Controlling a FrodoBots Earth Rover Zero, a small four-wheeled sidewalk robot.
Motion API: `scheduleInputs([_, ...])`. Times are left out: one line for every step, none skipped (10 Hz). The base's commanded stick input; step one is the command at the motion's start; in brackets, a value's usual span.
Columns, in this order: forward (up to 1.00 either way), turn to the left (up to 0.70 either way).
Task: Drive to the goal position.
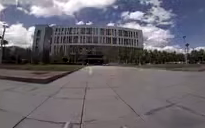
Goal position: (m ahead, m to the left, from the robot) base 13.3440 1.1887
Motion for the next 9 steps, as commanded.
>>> scheduleInputs([0.7, 0.0])
scheduleInputs([0.7, 0.0])
scheduleInputs([0.7, 0.0])
scheduleInputs([0.7, 0.0])
scheduleInputs([0.7, 0.0])
scheduleInputs([0.7, 0.0])
scheduleInputs([0.7, 0.0])
scheduleInputs([0.7, 0.0])
scheduleInputs([0.7, 0.0])
